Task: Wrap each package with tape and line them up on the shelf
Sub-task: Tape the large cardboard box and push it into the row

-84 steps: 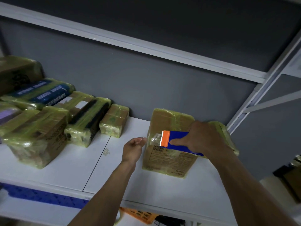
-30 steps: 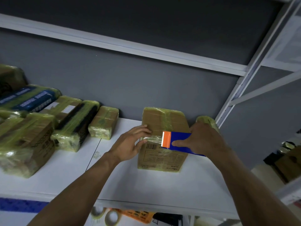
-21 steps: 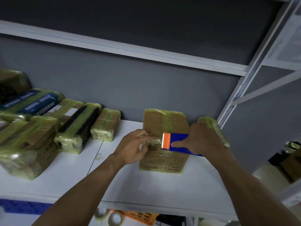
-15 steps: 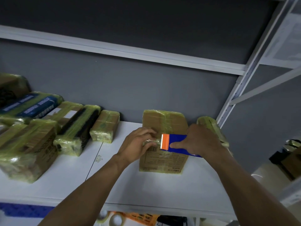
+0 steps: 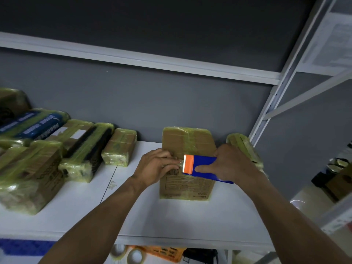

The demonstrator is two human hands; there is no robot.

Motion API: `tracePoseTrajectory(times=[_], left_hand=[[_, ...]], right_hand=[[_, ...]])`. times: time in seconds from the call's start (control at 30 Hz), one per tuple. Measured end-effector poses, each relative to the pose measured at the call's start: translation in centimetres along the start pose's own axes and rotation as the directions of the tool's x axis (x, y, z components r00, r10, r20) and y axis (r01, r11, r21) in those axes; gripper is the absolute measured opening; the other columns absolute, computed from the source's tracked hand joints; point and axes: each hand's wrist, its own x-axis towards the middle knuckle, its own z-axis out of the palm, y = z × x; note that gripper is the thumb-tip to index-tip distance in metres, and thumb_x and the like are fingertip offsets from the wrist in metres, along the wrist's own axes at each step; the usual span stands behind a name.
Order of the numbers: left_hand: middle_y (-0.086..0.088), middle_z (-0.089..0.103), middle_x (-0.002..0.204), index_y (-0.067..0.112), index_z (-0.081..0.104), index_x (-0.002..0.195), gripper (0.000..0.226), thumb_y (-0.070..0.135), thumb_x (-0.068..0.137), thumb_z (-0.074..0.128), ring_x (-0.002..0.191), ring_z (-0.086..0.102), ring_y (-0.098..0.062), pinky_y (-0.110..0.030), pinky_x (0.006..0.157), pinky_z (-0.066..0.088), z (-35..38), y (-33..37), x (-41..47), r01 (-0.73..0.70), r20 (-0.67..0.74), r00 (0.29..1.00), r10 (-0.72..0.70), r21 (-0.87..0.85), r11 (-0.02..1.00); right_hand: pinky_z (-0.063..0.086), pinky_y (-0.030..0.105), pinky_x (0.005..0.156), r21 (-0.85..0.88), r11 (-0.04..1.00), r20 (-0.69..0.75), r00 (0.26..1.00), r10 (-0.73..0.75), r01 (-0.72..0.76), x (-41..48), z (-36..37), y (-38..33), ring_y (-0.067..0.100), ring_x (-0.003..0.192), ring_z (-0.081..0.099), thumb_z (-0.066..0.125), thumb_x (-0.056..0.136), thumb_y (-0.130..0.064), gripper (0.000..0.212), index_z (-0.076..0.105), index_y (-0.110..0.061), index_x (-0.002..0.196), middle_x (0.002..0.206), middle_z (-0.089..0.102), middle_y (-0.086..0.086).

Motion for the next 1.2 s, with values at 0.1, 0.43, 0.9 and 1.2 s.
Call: tracePoseTrajectory(times=[0.1,0.43,0.9,1.2], left_hand=[[0.020,0.070,0.101,0.036,0.079,0.107,0.021,0.046,0.094,0.065,0.097,0.060,-0.003,-0.031,0.079,0.056,0.0,0.2,-0.1,0.051,0.004,0.999,-0.051,-0.042,0.998],[0.018,0.049,0.095,0.048,0.063,0.130,0.031,0.040,0.102,0.055,0.097,0.046,-0.006,-0.019,0.077,0.044,-0.5,0.4,-0.2,0.014,0.154,0.988,-0.010,-0.026,1.000],[0.014,0.063,0.105,0.030,0.066,0.115,0.021,0.044,0.101,0.057,0.098,0.054,-0.008,-0.027,0.081,0.051,0.9,3.4,1.4,0.007,0.122,0.992,-0.019,0.103,0.995],[0.018,0.068,0.112,0.031,0.070,0.110,0.019,0.042,0.099,0.060,0.104,0.061,-0.007,-0.027,0.079,0.054,2.3,4.4,0.9,0.024,0.052,0.998,-0.031,0.124,0.992]], right_hand=[[0.059,0.026,0.071,0.010,1.000,0.008,1.000,-0.007,0.007,-0.4,-0.4,0.7,0.012,0.078,0.068,0.079,0.068,-0.075,0.069,0.063,-0.022,0.110,0.088,0.068,-0.010],[0.043,0.021,0.058,-0.060,0.994,-0.015,0.996,0.087,-0.088,-0.1,-1.4,2.8,0.012,0.074,0.064,0.082,0.066,-0.074,0.066,0.062,-0.018,0.096,0.081,0.064,-0.006],[0.047,0.023,0.061,-0.064,0.993,0.020,0.995,0.101,-0.099,0.9,-1.1,3.3,0.012,0.076,0.064,0.082,0.060,-0.078,0.074,0.059,-0.018,0.097,0.082,0.064,-0.005],[0.051,0.021,0.062,-0.076,0.995,0.009,0.997,0.073,-0.073,0.7,-0.6,3.7,0.012,0.071,0.065,0.078,0.064,-0.079,0.070,0.061,-0.019,0.095,0.080,0.066,-0.006]])
